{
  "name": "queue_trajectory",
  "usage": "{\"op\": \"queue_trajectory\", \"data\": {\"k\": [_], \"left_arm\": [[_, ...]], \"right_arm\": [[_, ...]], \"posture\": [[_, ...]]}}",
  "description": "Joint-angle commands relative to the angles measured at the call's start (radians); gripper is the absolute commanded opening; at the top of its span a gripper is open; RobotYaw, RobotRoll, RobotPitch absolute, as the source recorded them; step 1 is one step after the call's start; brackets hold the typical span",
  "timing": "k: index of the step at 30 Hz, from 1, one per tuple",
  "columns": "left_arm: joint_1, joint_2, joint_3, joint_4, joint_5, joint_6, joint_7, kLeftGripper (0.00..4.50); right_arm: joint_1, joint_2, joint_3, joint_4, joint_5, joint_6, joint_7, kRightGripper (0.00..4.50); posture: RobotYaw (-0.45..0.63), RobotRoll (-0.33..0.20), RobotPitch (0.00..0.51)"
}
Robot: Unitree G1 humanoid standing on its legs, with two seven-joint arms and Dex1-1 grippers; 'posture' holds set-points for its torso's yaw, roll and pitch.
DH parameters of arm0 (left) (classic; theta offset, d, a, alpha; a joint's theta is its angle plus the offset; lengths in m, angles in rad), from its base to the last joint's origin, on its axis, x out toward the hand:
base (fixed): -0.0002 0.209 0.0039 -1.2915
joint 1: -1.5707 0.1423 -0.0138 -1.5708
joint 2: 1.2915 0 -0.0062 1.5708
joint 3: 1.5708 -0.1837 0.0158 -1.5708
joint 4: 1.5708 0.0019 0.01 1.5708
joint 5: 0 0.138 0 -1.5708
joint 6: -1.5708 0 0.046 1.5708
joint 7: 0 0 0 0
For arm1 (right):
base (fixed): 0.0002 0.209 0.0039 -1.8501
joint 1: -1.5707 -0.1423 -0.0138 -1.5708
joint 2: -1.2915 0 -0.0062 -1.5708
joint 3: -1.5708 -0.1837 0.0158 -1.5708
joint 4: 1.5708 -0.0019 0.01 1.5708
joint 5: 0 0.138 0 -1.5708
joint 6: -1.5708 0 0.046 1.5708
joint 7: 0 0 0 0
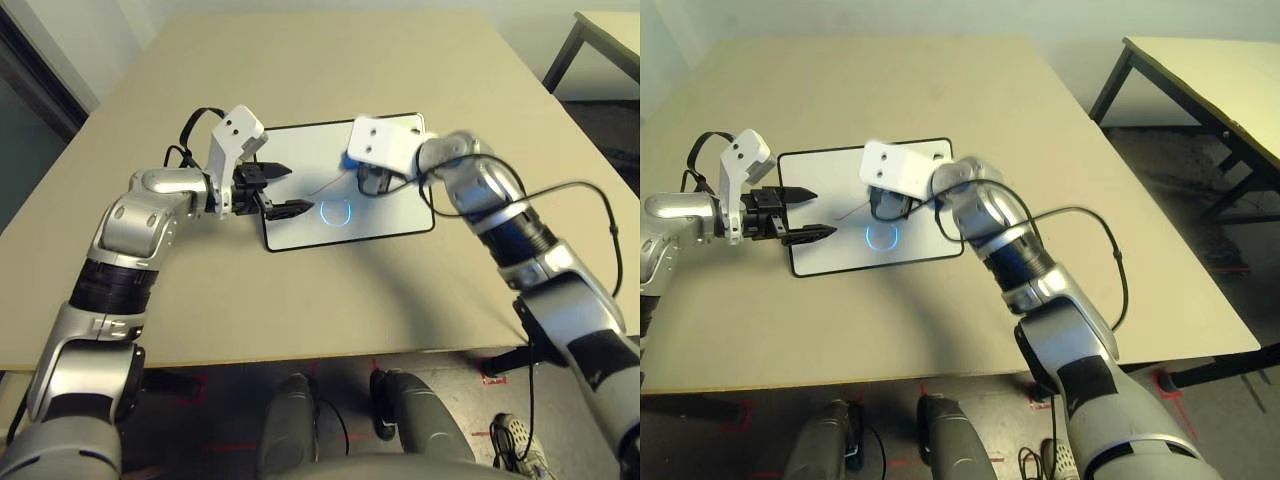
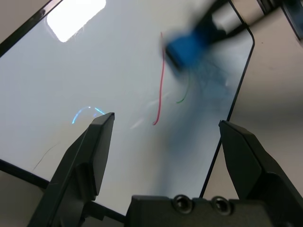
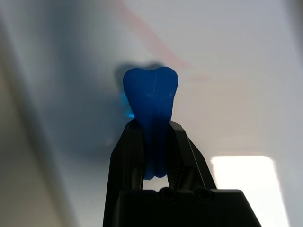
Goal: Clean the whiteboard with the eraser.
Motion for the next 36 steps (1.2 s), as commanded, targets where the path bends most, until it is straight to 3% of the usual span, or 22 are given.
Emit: {"op": "queue_trajectory", "data": {"k": [1, 4, 13, 16, 22, 26, 29, 36], "left_arm": [[0.000, 0.010, -0.001, -0.027, -0.003, 0.016, -0.009, 4.50], [-0.002, 0.011, -0.008, -0.034, 0.000, 0.018, -0.017, 4.50], [0.006, 0.009, -0.012, -0.058, -0.001, 0.031, -0.022, 4.50], [0.011, 0.009, -0.012, -0.065, -0.003, 0.034, -0.023, 4.50], [0.011, 0.012, -0.011, -0.068, -0.002, 0.039, -0.025, 4.50], [0.008, 0.012, -0.012, -0.066, -0.002, 0.039, -0.027, 4.50], [0.002, 0.011, -0.016, -0.059, 0.001, 0.037, -0.031, 4.50], [-0.007, 0.017, -0.024, -0.046, 0.009, 0.036, -0.043, 4.50]], "right_arm": [[0.039, -0.017, 0.045, -0.095, -0.006, 0.071, 0.037, 0.60], [0.010, -0.008, 0.039, -0.038, -0.011, 0.056, 0.018, 0.60], [-0.229, 0.058, -0.051, 0.342, 0.001, -0.107, -0.122, 0.60], [-0.225, 0.060, -0.052, 0.358, -0.001, -0.125, -0.120, 0.60], [-0.027, -0.004, 0.014, 0.070, -0.007, -0.020, -0.015, 0.60], [0.035, -0.030, 0.031, -0.063, -0.010, 0.049, 0.026, 0.60], [0.018, -0.021, 0.036, -0.048, -0.010, 0.055, 0.024, 0.60], [-0.170, 0.068, -0.014, 0.242, -0.005, -0.062, -0.080, 0.60]], "posture": [[0.00, 0.000, 0.148], [0.00, 0.000, 0.146], [0.00, 0.000, 0.140], [0.00, 0.000, 0.138], [0.00, 0.000, 0.135], [0.00, 0.000, 0.131], [-0.01, 0.000, 0.131], [-0.01, 0.000, 0.132]]}}
